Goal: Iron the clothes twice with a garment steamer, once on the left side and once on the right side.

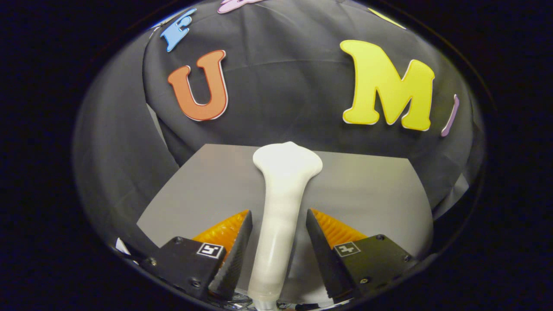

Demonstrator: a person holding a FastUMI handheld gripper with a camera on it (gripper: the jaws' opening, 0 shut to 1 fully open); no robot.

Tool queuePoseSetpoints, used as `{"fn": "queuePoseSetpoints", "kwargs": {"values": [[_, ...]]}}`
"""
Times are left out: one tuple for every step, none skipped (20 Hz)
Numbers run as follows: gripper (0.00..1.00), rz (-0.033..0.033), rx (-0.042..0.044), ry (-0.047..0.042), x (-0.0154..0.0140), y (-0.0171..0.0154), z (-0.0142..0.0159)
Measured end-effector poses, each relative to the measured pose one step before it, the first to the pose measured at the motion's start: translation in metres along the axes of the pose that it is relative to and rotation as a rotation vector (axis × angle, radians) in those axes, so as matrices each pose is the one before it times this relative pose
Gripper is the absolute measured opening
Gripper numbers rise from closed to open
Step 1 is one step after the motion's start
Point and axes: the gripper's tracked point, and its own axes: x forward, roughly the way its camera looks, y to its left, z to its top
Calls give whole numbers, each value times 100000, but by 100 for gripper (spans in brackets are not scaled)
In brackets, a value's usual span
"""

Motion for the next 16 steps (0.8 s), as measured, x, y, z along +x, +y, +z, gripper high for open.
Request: {"fn": "queuePoseSetpoints", "kwargs": {"values": [[76,-301,-505,876,131,-53,-308],[75,-537,-570,579,200,-90,-550],[74,-805,-610,265,61,-118,-273],[73,-1674,-1504,-1574,416,-215,-104],[71,-907,-363,-396,-139,-75,225],[65,-581,-921,-34,-89,128,-114],[64,-49,-2098,-19,-47,151,26],[63,1206,-1418,-758,188,315,-130],[58,257,-14,-867,73,100,110],[54,13,1212,-672,-170,-15,-28],[52,121,1635,-356,57,17,19],[49,365,1882,262,-20,43,-55],[46,696,744,197,12,62,117],[45,787,654,20,-109,103,79],[43,998,911,-230,-218,220,154],[41,718,182,-687,-346,191,99]]}}
